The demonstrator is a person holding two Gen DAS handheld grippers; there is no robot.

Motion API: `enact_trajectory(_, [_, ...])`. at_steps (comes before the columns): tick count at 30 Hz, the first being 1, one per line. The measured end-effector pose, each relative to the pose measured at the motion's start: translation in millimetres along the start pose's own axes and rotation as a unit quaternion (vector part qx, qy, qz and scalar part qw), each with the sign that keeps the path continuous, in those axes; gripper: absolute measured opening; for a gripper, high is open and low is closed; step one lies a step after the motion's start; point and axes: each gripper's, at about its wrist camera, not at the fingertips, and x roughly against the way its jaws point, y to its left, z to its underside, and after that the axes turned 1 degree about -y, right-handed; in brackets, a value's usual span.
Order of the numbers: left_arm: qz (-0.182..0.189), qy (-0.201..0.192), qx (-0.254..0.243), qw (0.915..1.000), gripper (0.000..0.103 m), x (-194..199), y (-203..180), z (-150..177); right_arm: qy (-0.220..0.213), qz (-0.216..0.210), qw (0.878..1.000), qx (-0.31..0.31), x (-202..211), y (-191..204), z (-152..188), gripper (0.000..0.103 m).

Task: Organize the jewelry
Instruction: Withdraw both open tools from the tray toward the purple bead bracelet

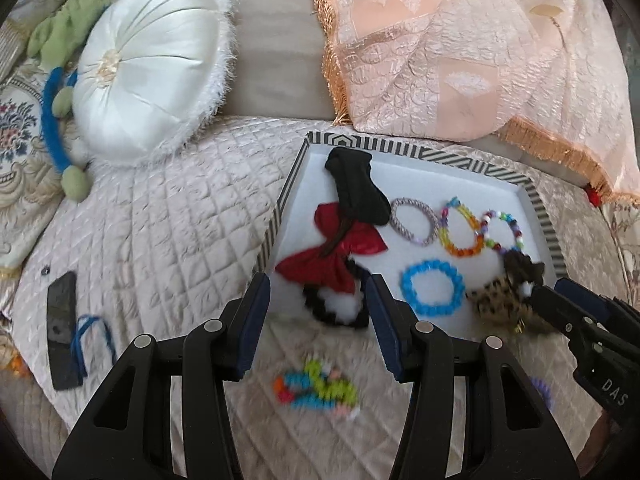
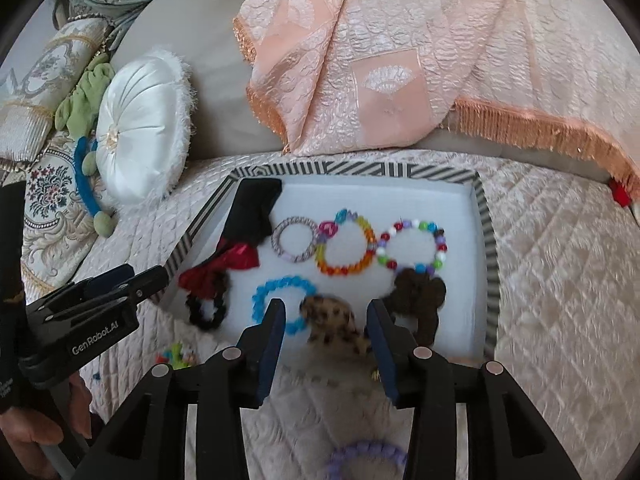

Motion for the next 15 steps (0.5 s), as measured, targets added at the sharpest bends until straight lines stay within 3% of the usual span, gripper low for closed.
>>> enact_trajectory(4, [-0.007,-0.010,-0.003,0.9999,0.050,18,0,17,-0.006,0.004,1.000,0.001,17,3,16,0.052])
enact_trajectory(15, [0.004,-0.020,-0.001,0.9998,0.050,55,-4,57,-0.022,0.011,1.000,0.013,58,15,55,0.055])
